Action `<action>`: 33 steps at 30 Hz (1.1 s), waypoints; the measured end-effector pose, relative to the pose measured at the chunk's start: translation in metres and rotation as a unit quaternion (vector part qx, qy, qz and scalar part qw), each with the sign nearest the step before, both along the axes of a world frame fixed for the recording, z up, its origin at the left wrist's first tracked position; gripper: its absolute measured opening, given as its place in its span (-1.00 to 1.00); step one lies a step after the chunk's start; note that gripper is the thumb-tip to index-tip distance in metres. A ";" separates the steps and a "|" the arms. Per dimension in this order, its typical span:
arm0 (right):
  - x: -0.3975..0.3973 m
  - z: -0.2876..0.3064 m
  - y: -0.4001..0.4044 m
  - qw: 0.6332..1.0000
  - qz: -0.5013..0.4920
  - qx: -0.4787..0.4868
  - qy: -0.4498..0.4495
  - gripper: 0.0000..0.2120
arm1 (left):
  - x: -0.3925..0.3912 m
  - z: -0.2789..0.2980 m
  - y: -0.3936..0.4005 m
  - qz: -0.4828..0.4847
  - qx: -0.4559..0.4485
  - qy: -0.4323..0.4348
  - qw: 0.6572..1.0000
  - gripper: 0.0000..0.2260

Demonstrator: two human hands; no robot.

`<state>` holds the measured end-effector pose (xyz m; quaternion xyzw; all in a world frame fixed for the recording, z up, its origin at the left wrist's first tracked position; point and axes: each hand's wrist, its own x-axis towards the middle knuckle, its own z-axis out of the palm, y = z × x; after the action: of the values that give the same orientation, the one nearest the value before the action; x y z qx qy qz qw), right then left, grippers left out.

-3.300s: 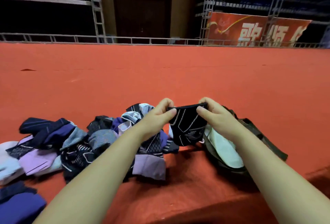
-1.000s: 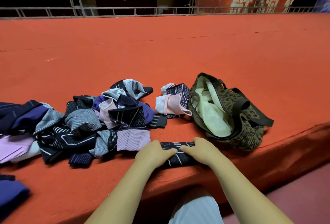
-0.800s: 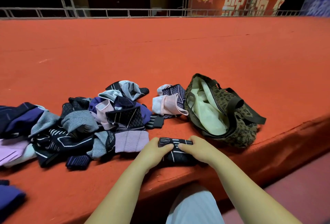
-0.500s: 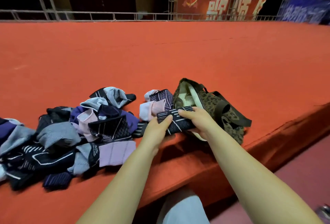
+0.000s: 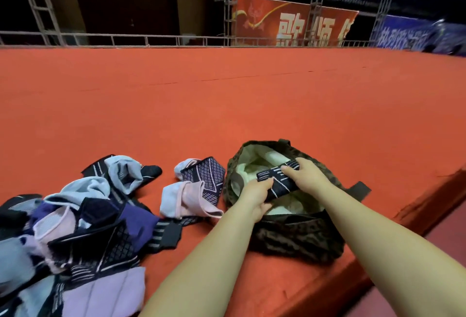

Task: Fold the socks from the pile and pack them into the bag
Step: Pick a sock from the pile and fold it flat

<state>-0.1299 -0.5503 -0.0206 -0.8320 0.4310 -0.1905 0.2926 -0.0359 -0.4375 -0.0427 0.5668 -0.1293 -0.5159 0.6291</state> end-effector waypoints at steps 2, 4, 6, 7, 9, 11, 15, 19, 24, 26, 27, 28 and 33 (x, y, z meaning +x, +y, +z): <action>0.000 -0.001 -0.021 0.998 -0.022 -0.047 0.032 -0.72 | 0.002 -0.001 -0.015 -0.016 0.039 -0.049 0.998 -0.68; 0.005 -0.002 -0.037 0.999 0.007 -0.002 0.038 -0.73 | 0.008 -0.006 -0.026 -0.042 0.053 -0.115 0.991 -0.68; 0.015 -0.008 -0.051 0.995 0.048 0.091 0.009 -0.69 | 0.017 -0.010 -0.031 -0.046 0.064 -0.187 0.979 -0.64; 0.022 -0.012 -0.056 0.991 0.059 0.122 -0.007 -0.68 | 0.022 -0.013 -0.032 -0.037 0.072 -0.214 0.973 -0.60; 0.038 -0.023 -0.065 0.984 0.080 0.156 -0.018 -0.69 | 0.034 -0.020 -0.036 -0.025 0.093 -0.238 0.966 -0.50; 0.048 -0.031 -0.067 0.985 0.097 0.135 0.033 -0.70 | 0.041 -0.023 -0.036 -0.047 0.134 -0.254 0.957 -0.43; 0.044 -0.035 -0.089 0.988 0.057 0.049 0.137 -0.74 | 0.039 -0.018 -0.033 -0.151 0.230 -0.321 0.906 -0.33; 0.053 -0.038 -0.092 0.979 0.114 0.125 0.111 -0.71 | 0.039 -0.012 -0.023 -0.155 0.253 -0.332 0.895 -0.29; 0.065 -0.052 -0.076 0.972 0.119 0.104 0.171 -0.69 | 0.041 -0.009 -0.010 -0.166 0.250 -0.374 0.877 -0.32; 0.065 -0.053 -0.071 0.968 0.120 0.080 0.203 -0.61 | 0.042 -0.007 -0.006 -0.177 0.265 -0.389 0.864 -0.34; 0.064 -0.052 -0.068 0.966 0.115 0.066 0.221 -0.55 | 0.043 -0.006 -0.005 -0.186 0.271 -0.389 0.861 -0.36; 0.063 -0.050 -0.065 0.965 0.107 0.054 0.233 -0.50 | 0.042 -0.004 -0.002 -0.202 0.274 -0.402 0.850 -0.40; 0.051 -0.037 -0.056 0.952 0.081 0.026 0.294 -0.42 | 0.041 0.006 0.014 -0.181 0.164 -0.507 0.827 -0.69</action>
<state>-0.0792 -0.6067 -0.0573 -0.8756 0.4337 0.0979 0.1888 0.0055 -0.4238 -0.0369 0.8096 -0.4442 -0.2743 0.2683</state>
